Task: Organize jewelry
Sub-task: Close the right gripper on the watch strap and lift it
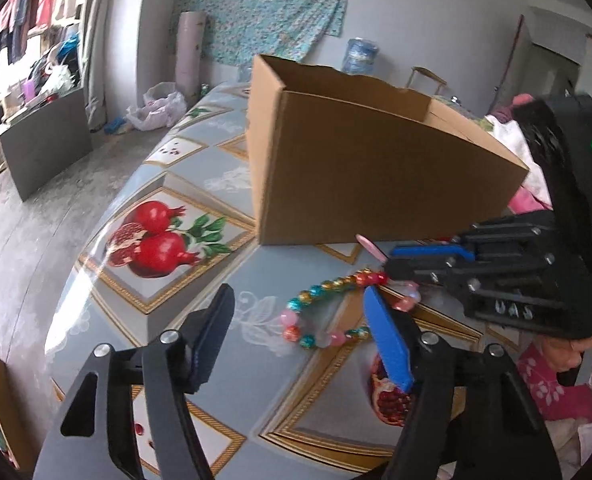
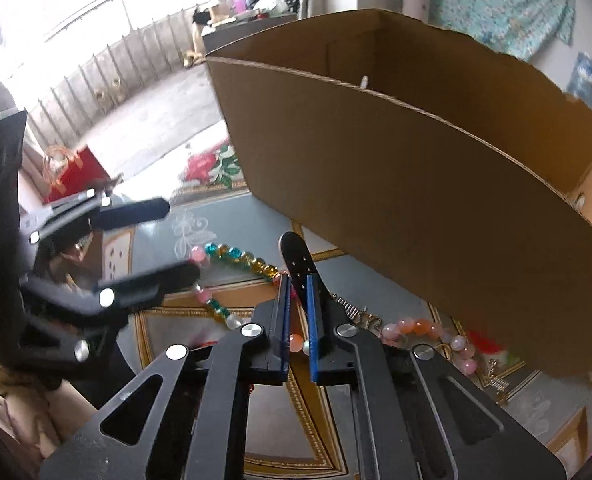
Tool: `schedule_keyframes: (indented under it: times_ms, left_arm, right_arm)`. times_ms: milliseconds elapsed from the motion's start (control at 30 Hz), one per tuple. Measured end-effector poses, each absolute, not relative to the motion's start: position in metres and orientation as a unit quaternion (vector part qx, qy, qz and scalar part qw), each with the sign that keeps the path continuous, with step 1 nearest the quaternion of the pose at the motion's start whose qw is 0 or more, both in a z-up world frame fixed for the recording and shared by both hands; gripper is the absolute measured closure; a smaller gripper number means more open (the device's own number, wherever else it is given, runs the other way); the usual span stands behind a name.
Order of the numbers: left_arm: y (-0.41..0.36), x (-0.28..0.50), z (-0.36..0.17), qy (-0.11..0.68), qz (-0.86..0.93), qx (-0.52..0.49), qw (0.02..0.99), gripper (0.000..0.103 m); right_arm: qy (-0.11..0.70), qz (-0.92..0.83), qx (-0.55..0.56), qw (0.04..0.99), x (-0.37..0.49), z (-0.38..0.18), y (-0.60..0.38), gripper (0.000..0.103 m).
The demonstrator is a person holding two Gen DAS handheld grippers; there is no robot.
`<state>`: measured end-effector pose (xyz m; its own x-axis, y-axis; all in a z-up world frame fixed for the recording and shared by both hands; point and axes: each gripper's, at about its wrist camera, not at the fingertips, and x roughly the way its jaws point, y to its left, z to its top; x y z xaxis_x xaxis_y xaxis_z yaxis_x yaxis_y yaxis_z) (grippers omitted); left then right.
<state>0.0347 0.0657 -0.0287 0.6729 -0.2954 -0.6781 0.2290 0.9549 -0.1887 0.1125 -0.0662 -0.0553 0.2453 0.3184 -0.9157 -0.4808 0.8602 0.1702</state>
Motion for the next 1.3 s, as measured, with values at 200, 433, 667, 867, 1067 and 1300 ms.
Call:
schedule_keyframes:
  times_ms: [200,433,667,867,1067,1300]
  left_arm:
    - [0.045,0.03,-0.028,0.376,-0.152,-0.01,0.914,0.046]
    - [0.055,0.04,-0.028,0.403,-0.204,-0.1,0.886,0.047]
    - [0.081,0.061,-0.038,0.449,-0.284,-0.292,0.796,0.048]
    - [0.068,0.068,-0.047,0.489,-0.274,-0.304,0.771,0.058]
    - [0.069,0.072,-0.052,0.501,-0.25,-0.318,0.765,0.071]
    - [0.073,0.071,-0.056,0.516,-0.223,-0.317,0.764,0.093]
  right_arm:
    - [0.56,0.264,-0.002,0.785,0.12,-0.051,-0.089,0.101]
    - [0.528,0.3,-0.002,0.794,0.096,-0.038,-0.105,0.101]
    - [0.518,0.319,-0.01,0.794,0.066,-0.049,-0.093,0.101]
    - [0.511,0.321,-0.005,0.798,0.063,-0.051,-0.095,0.101]
    - [0.5,0.326,0.005,0.802,0.053,-0.04,-0.106,0.101]
    - [0.486,0.329,0.017,0.809,0.048,-0.034,-0.117,0.101]
